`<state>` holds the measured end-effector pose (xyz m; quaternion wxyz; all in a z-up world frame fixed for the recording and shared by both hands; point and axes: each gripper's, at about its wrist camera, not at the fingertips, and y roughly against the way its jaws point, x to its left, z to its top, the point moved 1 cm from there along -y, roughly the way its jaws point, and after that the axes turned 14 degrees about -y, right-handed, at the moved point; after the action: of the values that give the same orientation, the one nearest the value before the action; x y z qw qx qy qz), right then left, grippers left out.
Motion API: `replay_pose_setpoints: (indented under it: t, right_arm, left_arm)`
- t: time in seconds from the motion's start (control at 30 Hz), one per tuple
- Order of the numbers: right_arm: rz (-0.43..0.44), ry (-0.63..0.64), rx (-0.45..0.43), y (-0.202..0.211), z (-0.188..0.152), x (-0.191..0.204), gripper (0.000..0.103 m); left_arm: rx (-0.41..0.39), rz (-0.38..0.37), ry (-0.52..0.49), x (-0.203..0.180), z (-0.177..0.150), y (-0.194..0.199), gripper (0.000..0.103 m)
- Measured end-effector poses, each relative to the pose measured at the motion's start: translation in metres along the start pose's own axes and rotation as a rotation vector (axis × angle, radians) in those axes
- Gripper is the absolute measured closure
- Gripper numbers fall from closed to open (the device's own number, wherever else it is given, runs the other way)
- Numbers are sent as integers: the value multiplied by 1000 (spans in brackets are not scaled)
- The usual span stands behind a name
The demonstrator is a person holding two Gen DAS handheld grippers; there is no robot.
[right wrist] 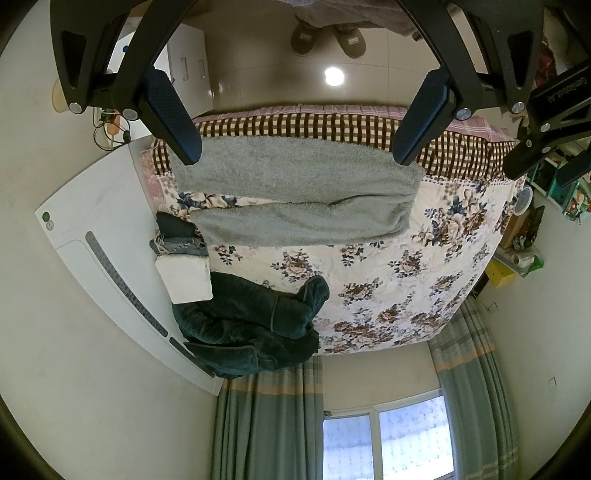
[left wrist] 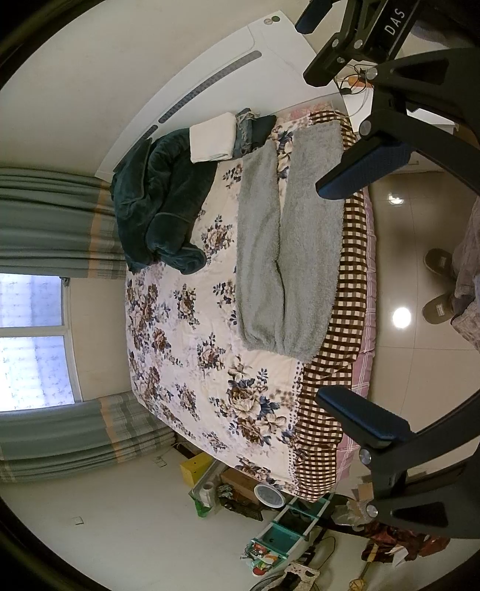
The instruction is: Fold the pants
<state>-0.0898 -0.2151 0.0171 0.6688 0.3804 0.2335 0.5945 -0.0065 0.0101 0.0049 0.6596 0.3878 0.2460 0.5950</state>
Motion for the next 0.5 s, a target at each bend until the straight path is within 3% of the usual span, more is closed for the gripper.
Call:
replay_pose_setpoints:
  t: [0.5]
  right_arm:
    - [4, 0, 4, 4, 2, -1, 0]
  left_arm:
    - [-6, 7, -3, -11, 11, 6, 0]
